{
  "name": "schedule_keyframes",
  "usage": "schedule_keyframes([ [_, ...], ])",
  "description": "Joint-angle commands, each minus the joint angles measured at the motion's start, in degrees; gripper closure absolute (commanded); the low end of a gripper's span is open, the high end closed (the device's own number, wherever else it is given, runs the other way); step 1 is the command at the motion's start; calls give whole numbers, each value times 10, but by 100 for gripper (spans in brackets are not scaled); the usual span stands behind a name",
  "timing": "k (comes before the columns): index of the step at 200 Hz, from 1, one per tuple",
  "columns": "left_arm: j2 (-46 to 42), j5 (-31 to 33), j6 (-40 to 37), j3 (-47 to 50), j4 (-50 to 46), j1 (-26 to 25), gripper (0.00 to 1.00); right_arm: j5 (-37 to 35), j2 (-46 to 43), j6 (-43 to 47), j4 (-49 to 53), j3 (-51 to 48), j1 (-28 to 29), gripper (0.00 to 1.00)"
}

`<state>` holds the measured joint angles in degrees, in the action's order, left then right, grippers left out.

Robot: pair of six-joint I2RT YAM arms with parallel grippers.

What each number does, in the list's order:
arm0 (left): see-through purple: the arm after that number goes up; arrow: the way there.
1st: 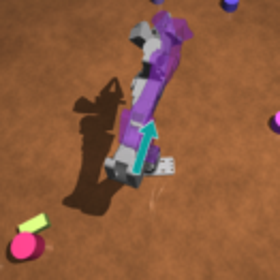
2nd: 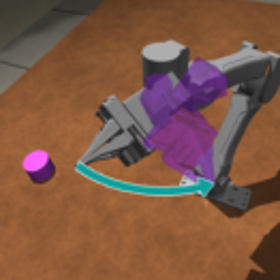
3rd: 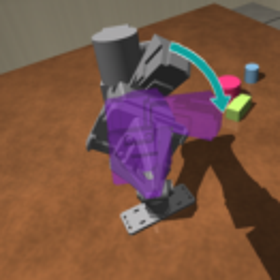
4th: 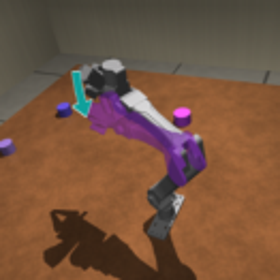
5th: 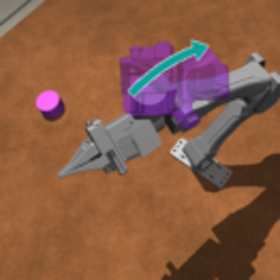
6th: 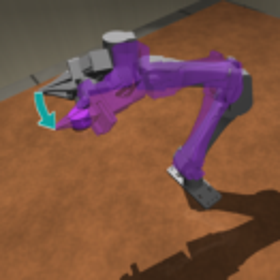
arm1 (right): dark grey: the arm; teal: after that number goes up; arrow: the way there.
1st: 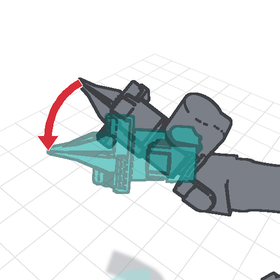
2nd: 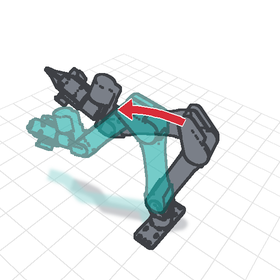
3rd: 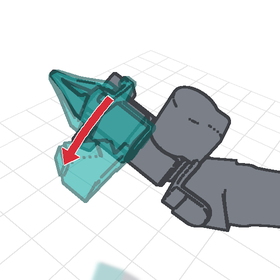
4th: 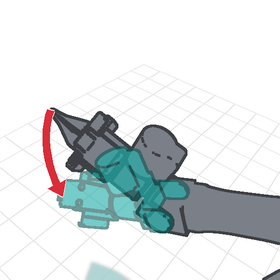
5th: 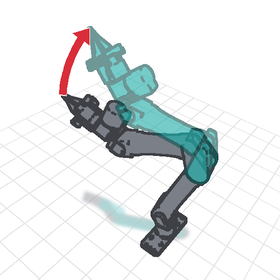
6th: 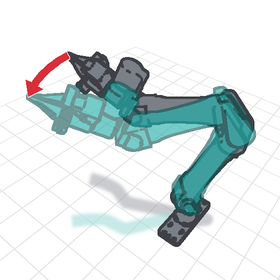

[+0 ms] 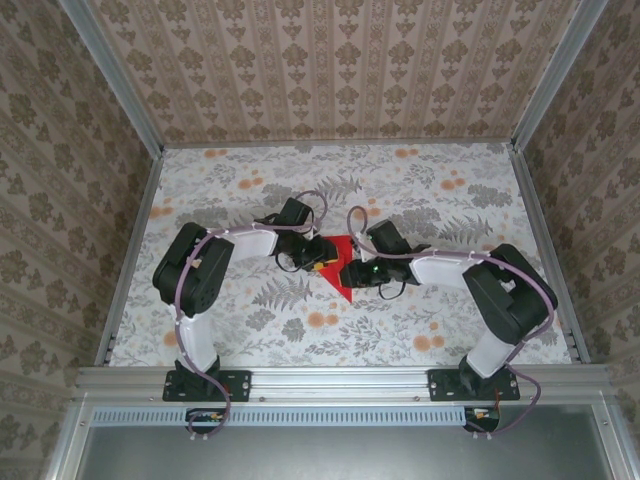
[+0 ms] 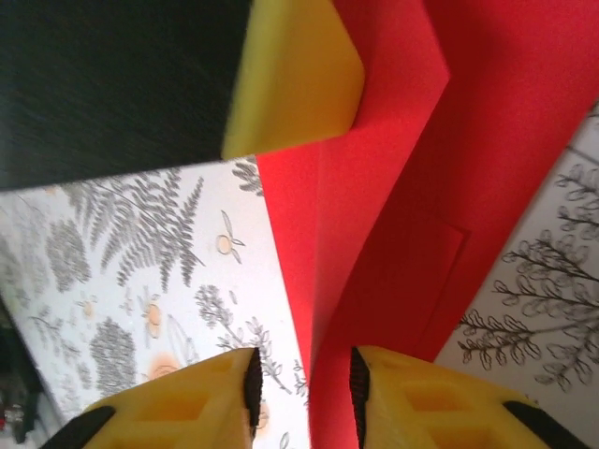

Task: Fold a paper plane with a square sheet of paper (fold left side to right side)
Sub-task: Fourth fold the wing at the center of the table.

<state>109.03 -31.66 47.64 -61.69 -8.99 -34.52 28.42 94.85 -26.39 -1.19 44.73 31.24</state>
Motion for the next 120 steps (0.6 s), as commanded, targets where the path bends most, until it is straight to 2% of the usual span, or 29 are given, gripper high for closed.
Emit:
schedule_keyframes([
  [1, 12, 11, -1, -8, -29, -4, 61, 50, -33, -14, -24, -8, -28, 58],
  [42, 8, 12, -1, -8, -28, -4, 61, 130, 9, -78, -96, -8, -88, 57],
  [120, 7, 12, -2, -6, -28, -4, 61, 167, 100, -138, -147, 37, -85, 65],
])
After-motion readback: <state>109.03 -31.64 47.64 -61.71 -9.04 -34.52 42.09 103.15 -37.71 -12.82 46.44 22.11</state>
